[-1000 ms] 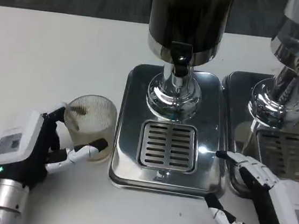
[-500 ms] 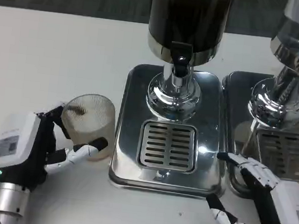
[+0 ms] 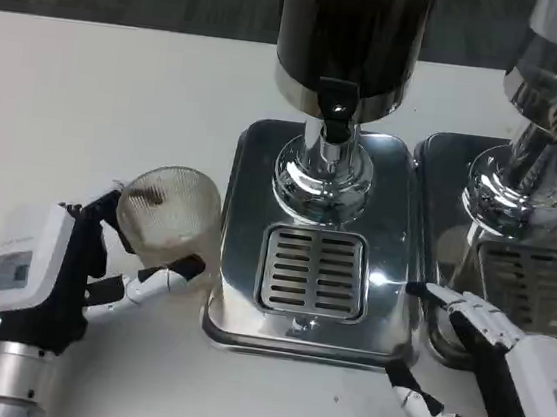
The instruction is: Grasp the cup under the faucet to collect the drink, then remove the cup.
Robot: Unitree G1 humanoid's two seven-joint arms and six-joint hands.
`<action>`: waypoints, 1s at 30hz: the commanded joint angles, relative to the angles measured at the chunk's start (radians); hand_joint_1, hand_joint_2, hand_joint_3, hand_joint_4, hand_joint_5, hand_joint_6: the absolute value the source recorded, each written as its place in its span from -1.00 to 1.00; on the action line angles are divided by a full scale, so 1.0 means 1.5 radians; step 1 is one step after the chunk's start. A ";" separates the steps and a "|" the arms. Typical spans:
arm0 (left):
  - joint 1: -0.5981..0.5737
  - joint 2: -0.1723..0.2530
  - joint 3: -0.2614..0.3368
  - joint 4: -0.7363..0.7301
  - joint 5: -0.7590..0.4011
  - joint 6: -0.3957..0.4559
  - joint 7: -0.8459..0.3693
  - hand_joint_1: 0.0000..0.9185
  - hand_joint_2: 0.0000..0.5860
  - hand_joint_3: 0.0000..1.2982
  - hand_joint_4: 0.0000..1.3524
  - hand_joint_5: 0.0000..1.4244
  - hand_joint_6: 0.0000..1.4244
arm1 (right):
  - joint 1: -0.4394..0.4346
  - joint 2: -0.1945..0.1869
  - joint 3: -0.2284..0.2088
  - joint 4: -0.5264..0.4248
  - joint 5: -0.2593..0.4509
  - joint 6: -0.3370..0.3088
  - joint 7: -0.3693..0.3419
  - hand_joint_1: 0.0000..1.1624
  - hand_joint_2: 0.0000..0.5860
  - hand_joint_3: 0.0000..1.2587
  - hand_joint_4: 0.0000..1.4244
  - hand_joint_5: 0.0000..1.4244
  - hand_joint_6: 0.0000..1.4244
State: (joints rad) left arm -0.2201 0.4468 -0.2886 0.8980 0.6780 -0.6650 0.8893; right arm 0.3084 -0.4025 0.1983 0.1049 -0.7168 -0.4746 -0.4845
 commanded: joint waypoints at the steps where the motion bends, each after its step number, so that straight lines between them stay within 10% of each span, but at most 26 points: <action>1: 0.011 0.014 0.013 -0.045 -0.001 -0.021 0.016 -0.27 -0.43 0.03 0.27 0.68 1.00 | -0.002 -0.002 -0.003 -0.004 0.005 -0.013 0.002 -0.11 0.18 -0.55 -0.63 -0.69 -0.52; 30: -0.038 -0.039 -0.030 -0.064 0.020 -0.010 -0.086 -0.30 -0.44 0.06 0.29 0.68 1.00 | 0.010 0.017 -0.003 -0.024 0.002 -0.015 -0.006 -0.13 0.20 -0.55 -0.63 -0.69 -0.52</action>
State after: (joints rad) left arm -0.2477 0.4033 -0.3275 0.7945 0.7096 -0.6771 0.7711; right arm 0.3162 -0.3834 0.1987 0.0924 -0.7172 -0.4844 -0.4853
